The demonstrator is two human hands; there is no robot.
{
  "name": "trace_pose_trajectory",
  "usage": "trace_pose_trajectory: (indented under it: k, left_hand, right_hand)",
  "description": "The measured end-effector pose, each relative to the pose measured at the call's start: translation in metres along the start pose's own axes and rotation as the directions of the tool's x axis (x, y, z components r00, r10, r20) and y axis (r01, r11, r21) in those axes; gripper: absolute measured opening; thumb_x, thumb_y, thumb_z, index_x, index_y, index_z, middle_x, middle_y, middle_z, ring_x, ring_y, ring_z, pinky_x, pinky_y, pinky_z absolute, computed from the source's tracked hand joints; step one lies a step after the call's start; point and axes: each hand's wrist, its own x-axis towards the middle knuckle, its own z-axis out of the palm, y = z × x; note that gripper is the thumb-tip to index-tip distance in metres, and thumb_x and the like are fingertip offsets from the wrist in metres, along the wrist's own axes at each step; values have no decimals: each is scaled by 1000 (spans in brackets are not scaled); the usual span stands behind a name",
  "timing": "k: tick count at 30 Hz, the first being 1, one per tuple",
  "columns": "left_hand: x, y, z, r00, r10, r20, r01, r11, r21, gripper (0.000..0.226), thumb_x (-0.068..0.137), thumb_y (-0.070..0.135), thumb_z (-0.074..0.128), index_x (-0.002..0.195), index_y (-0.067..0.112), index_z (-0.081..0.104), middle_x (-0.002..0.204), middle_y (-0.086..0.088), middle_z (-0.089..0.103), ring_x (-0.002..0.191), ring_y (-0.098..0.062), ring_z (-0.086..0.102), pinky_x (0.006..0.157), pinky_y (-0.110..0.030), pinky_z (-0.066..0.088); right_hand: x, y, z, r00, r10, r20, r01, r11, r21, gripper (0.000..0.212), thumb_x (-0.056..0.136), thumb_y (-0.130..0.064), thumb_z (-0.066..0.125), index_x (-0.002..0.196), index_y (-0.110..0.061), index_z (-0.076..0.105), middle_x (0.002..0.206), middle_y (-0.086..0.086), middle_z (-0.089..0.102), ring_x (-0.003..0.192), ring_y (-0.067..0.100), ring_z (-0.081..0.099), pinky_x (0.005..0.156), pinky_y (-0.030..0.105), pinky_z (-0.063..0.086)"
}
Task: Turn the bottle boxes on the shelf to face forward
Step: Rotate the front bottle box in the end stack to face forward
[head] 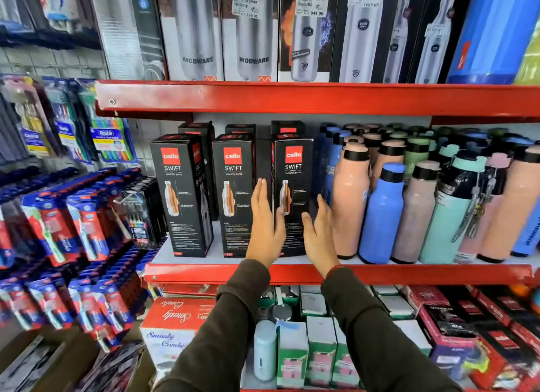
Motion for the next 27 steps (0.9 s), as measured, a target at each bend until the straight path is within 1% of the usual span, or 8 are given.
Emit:
trace_pose_trajectory:
  k: [3, 5, 9, 14, 19, 23, 25, 27]
  left_hand:
    - [1, -12, 7, 974, -219, 66, 221, 975, -22, 60, 104, 17, 39, 157, 9, 11, 166, -7, 13, 154, -14, 12, 125, -28, 12]
    - [1, -17, 13, 939, -319, 125, 326, 945, -38, 58, 104, 16, 40, 156, 8, 17, 164, -8, 21, 153, -19, 19, 125, -37, 18]
    - [4, -27, 19, 909, -395, 132, 406, 911, -74, 53, 102, 17, 45, 153, 12, 29, 155, -10, 41, 145, -21, 39, 120, -35, 32]
    - [7, -37, 25, 899, -437, 36, 438, 896, -74, 50, 99, 21, 53, 147, 15, 42, 132, -12, 64, 117, -17, 60, 96, -23, 43]
    - [11, -34, 23, 907, -421, 20, 419, 892, -169, 48, 98, 20, 57, 145, 12, 48, 137, -10, 62, 124, -14, 59, 109, -31, 46]
    - [17, -29, 21, 906, -423, -4, 409, 878, -247, 47, 96, 20, 61, 142, 14, 52, 136, -5, 63, 114, 2, 59, 98, -11, 45]
    - [19, -28, 21, 906, -423, -13, 403, 872, -277, 47, 94, 20, 63, 140, 15, 54, 135, -4, 64, 104, 12, 59, 87, 0, 44]
    - [19, -26, 21, 903, -429, -17, 401, 858, -322, 48, 92, 20, 66, 139, 15, 56, 135, -5, 63, 97, 19, 60, 84, 1, 46]
  right_hand:
    - [5, 13, 2, 986, 138, 95, -146, 986, 85, 57, 103, -22, 41, 154, -13, 19, 161, 4, 25, 147, 14, 23, 113, 22, 16]
    - [6, 19, 6, 974, 174, 149, -193, 973, 127, 53, 103, -20, 41, 153, -15, 24, 153, 0, 36, 134, 6, 34, 106, 18, 24]
    - [10, 26, 10, 975, 170, 145, -194, 966, 173, 48, 102, -16, 43, 149, -17, 33, 128, -9, 50, 109, -4, 51, 82, -5, 34]
    - [11, 28, 13, 977, 158, 144, -182, 967, 180, 48, 101, -13, 44, 147, -24, 36, 127, -13, 53, 115, 1, 53, 85, 1, 36]
    - [13, 28, 8, 984, 108, 141, -138, 966, 218, 63, 93, -1, 52, 147, -30, 35, 135, -12, 52, 126, 5, 49, 111, 30, 40]
    - [12, 26, 1, 987, 43, 155, -71, 980, 183, 88, 77, -1, 71, 150, -28, 30, 146, -1, 48, 135, 15, 47, 112, 44, 42]
    - [12, 22, 0, 992, 3, 129, -22, 989, 149, 100, 68, -8, 80, 151, -28, 28, 146, -3, 48, 135, 14, 46, 111, 44, 42]
    - [15, 16, 0, 995, -48, 89, 35, 990, 137, 104, 60, -17, 86, 147, -32, 32, 141, -8, 52, 132, 10, 47, 109, 41, 44]
